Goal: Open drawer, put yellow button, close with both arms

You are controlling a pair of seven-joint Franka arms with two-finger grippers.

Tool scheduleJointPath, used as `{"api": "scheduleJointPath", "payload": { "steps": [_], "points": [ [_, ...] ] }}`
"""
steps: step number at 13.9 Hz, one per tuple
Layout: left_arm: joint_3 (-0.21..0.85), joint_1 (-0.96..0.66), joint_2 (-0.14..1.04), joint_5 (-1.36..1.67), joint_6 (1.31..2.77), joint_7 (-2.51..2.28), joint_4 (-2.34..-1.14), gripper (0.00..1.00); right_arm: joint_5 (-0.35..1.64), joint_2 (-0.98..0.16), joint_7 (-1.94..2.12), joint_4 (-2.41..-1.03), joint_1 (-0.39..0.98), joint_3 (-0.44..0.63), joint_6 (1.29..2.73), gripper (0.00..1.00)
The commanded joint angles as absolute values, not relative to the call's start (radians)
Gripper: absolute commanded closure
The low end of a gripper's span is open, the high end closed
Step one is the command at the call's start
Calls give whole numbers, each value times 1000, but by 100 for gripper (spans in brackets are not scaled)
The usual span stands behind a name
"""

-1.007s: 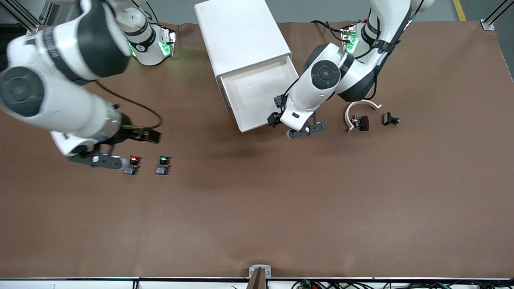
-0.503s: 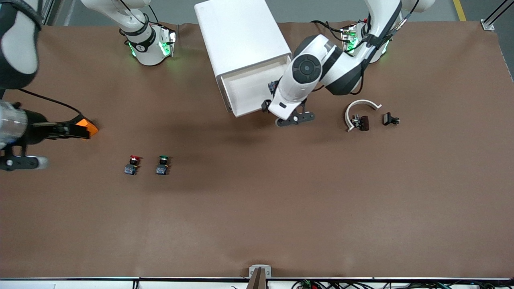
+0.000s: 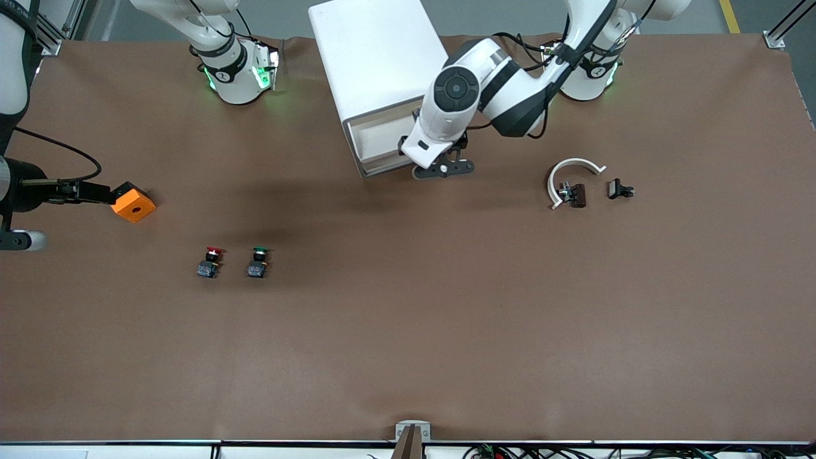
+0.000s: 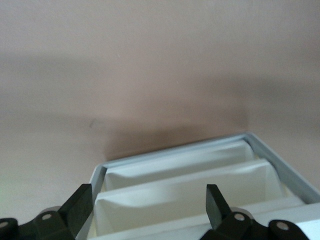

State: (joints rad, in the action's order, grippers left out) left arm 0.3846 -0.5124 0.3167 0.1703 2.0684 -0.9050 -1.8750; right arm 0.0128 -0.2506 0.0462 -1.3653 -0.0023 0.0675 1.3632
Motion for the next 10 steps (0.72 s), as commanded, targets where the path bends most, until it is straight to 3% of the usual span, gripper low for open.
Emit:
{"api": "scheduleJointPath", "payload": {
  "steps": [1,4,10],
  "points": [
    [434,-518,340,167,2059,-919,-1865,0,-5,-152,48,-1491,-20,48,1411,0],
    [462,-518,342,169,2054,-919,-1867,0,-6,-147,20,-1451,-38,55,1344,0],
    [472,-515,342,169,2054,-920,-1865,0,-5,-141,55,-1434,-60,52,1348,0]
  ]
}}
